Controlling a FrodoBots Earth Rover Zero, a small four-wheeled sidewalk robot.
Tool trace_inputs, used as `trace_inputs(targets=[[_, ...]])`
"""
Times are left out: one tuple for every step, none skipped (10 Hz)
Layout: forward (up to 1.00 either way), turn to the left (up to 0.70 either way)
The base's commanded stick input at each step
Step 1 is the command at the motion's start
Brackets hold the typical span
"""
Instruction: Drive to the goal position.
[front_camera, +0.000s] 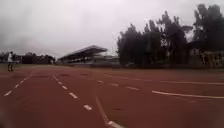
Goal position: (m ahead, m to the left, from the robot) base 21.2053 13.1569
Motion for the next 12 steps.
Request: trace_inputs(targets=[[0.70,0.00],[0.70,0.00],[0.70,0.00],[0.70,0.00],[0.70,0.00],[0.70,0.00],[0.70,0.00],[0.70,0.00],[0.70,0.00],[0.70,0.00],[0.70,0.00],[0.70,0.00]])
